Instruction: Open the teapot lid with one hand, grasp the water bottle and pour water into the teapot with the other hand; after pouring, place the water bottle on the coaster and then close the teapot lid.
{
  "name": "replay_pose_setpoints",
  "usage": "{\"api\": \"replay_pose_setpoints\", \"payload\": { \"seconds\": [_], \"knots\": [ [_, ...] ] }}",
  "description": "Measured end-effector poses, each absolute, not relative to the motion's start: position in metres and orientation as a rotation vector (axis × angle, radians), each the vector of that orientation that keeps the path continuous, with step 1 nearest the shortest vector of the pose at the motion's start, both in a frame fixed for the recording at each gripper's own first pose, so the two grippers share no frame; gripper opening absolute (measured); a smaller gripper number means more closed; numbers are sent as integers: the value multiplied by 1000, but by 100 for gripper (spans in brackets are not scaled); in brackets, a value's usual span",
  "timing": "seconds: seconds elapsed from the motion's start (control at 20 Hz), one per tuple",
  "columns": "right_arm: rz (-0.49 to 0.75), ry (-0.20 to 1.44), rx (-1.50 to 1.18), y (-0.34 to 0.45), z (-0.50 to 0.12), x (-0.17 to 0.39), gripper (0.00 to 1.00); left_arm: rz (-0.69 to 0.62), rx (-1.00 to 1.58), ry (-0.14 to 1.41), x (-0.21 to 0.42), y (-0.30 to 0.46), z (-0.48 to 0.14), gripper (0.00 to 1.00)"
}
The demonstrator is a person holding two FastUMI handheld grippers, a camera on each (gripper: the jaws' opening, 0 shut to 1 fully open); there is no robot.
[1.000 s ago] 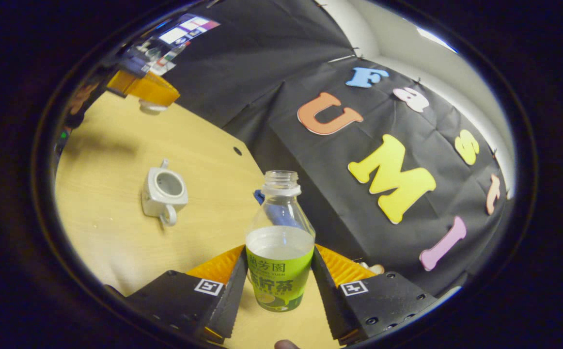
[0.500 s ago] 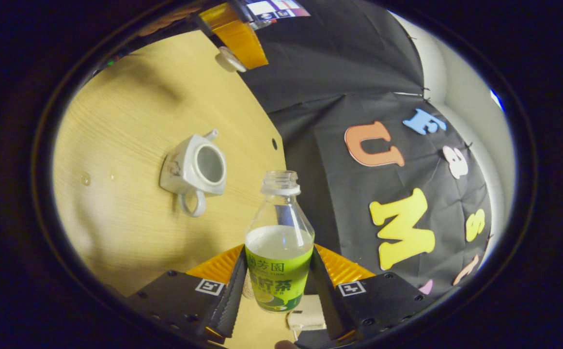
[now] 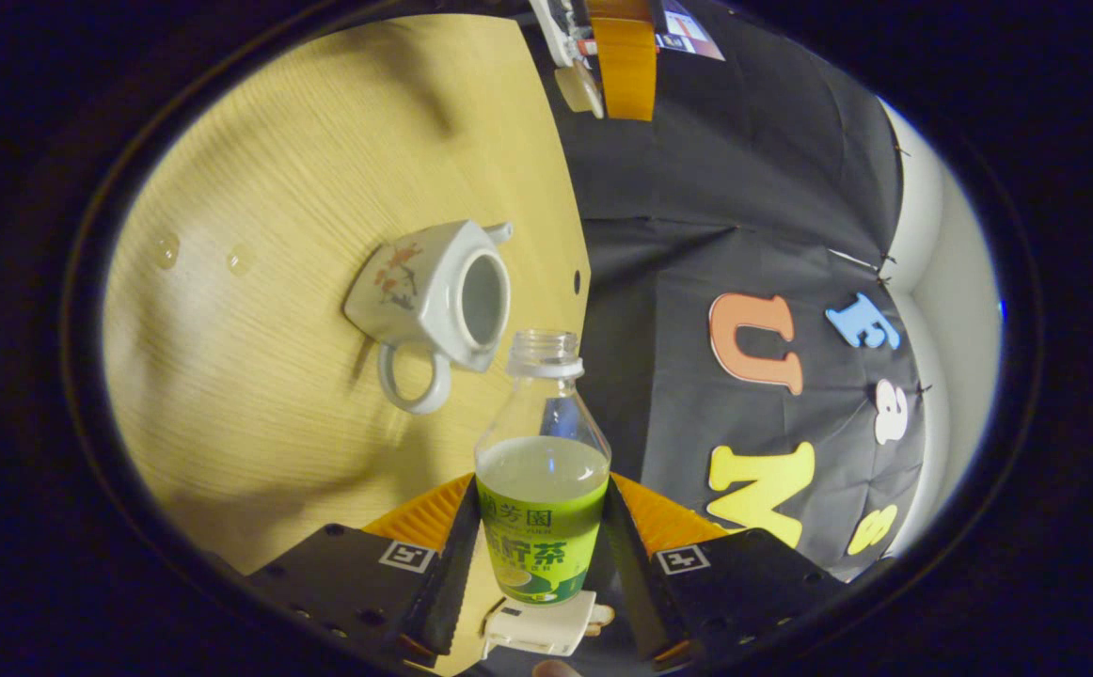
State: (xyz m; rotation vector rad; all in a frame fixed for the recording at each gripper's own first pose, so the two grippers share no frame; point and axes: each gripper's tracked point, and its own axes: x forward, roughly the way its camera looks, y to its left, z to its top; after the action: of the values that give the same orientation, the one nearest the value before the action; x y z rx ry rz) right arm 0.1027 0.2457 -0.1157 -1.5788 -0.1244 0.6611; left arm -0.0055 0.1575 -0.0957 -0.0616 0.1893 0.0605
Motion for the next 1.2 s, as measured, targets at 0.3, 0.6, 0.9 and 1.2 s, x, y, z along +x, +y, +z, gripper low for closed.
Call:
{"api": "replay_pose_setpoints", "payload": {
  "seconds": [0.3, 0.6, 0.9, 1.2],
  "knots": [
    [650, -205, -1758, 252, -112, 105, 72, 68, -69, 198, -6, 164, -101, 2],
    [606, -323, -1873, 263, -96, 105, 70, 62, -73, 203, -7, 165, -101, 3],
    [572, -393, -1957, 267, -84, 103, 70, 61, -74, 205, -8, 165, -101, 2],
    [562, -410, -1974, 269, -84, 104, 70, 58, -70, 207, -8, 164, -102, 3]
  ]
}}
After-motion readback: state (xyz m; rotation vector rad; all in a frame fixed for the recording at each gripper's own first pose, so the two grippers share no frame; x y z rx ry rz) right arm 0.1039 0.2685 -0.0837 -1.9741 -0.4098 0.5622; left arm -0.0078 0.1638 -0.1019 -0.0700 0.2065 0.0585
